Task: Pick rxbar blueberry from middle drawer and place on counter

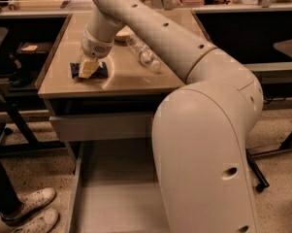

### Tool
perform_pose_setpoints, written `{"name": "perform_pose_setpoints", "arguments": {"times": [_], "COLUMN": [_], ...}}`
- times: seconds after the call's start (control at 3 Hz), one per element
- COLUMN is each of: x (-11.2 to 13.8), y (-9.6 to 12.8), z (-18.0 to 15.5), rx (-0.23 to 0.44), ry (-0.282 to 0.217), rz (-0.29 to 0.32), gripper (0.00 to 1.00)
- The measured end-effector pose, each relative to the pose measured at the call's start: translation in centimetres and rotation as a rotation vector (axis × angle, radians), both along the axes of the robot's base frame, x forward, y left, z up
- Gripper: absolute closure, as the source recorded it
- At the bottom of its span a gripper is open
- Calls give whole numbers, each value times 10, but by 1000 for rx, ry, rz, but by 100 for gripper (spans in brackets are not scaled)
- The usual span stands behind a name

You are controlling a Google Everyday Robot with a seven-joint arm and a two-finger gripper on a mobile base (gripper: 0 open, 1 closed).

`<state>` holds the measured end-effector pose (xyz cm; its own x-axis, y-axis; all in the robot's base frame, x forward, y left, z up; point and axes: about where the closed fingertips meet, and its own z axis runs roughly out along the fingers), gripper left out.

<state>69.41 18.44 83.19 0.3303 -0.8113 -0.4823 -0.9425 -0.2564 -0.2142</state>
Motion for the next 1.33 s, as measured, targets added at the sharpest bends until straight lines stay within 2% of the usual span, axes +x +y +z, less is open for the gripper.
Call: {"name": "perform_pose_setpoints", "arguments": {"times": [0.67, 1.0, 1.33], "x": [0, 0, 0], "y": [0, 0, 0], "z": [0, 0, 0], "rx": [0, 0, 0], "ry": [0, 0, 0], "rz": [0, 0, 0], "gripper": [12, 0, 0]}}
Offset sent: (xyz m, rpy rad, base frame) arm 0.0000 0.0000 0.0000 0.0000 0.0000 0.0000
